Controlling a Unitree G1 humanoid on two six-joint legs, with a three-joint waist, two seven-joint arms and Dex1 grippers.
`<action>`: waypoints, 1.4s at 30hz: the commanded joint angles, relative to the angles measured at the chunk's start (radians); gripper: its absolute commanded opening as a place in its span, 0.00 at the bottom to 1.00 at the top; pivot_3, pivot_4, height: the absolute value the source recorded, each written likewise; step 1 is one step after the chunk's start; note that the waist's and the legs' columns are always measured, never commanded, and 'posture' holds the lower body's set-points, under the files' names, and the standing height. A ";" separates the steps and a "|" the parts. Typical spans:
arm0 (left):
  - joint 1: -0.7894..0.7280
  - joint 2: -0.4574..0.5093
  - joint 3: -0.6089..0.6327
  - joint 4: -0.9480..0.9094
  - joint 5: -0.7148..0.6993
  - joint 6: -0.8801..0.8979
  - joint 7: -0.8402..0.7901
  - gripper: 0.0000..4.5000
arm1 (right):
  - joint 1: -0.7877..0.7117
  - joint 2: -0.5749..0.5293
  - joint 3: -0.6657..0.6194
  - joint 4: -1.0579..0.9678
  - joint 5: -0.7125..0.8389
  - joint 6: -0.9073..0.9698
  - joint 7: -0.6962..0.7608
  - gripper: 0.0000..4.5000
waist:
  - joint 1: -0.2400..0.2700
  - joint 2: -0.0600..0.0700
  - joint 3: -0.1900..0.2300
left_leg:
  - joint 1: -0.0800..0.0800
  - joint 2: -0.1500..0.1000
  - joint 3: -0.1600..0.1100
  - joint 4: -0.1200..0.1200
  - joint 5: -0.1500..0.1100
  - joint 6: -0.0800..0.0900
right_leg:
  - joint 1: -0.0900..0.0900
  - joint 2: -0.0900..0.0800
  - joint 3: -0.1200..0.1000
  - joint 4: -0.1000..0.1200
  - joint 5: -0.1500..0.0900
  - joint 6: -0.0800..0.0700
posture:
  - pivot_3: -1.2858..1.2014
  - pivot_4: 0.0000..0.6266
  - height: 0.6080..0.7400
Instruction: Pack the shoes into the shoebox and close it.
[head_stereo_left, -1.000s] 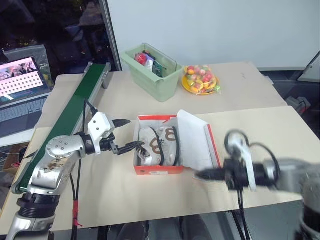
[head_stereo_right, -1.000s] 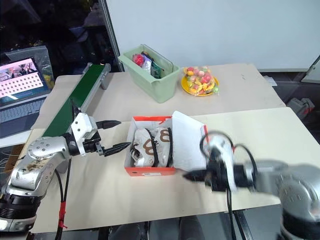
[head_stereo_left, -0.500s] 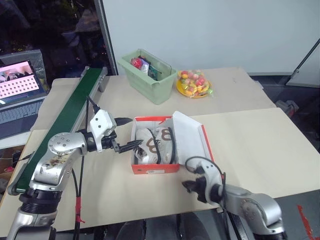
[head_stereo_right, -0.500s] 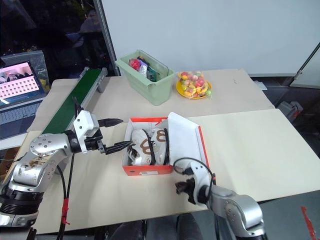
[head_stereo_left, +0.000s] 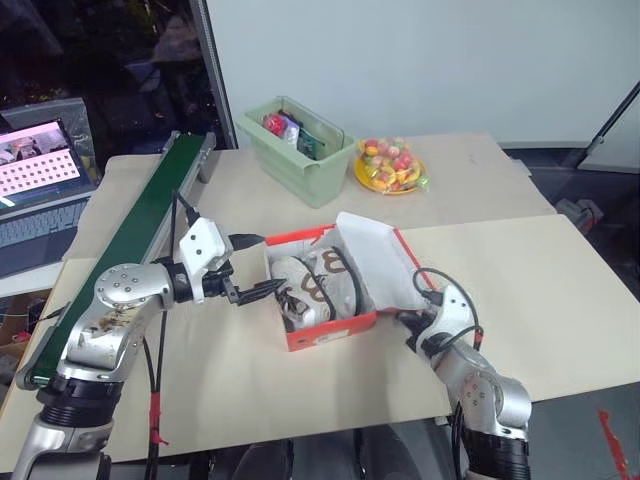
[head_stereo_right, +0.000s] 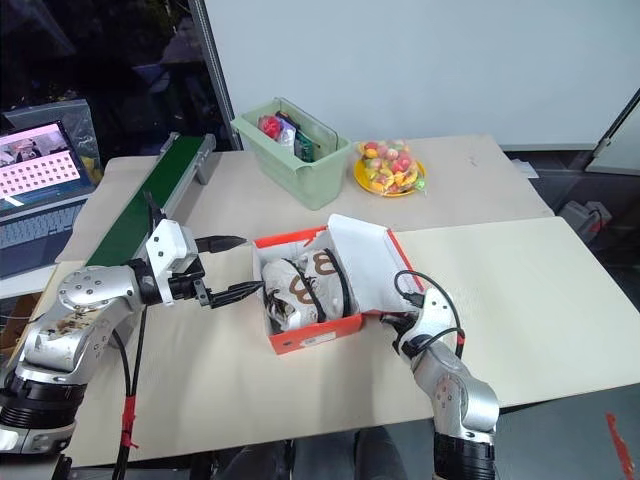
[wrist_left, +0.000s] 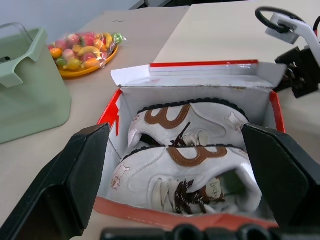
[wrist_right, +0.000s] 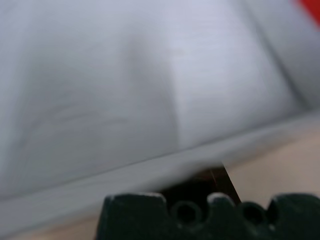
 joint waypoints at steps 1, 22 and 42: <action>-0.027 0.010 0.017 -0.027 -0.004 -0.004 -0.002 1.00 | -0.038 0.088 -0.107 0.037 0.074 -0.187 0.002 0.00 | -0.002 0.002 0.002 | 0.000 0.000 0.000 0.000 0.000 0.000 | 0.000 0.000 0.000 0.000 0.001 -0.002 | 0.52 0.24 1.00; -0.106 0.166 0.147 0.061 -0.110 0.189 -0.068 1.00 | -0.033 -0.012 0.135 -0.162 0.498 -0.146 0.288 0.00 | -0.020 0.011 0.007 | -0.001 0.002 0.001 -0.001 -0.003 0.001 | -0.003 0.003 0.002 0.000 0.002 -0.006 | 0.52 0.24 1.00; 0.188 0.339 0.390 -0.132 -0.244 0.398 -0.112 1.00 | -0.318 -0.187 0.352 -0.064 0.319 0.015 0.260 0.00 | -0.017 0.012 0.009 | -0.004 0.004 0.005 -0.001 -0.009 0.001 | -0.013 0.002 0.001 0.002 0.001 -0.006 | 0.52 0.24 1.00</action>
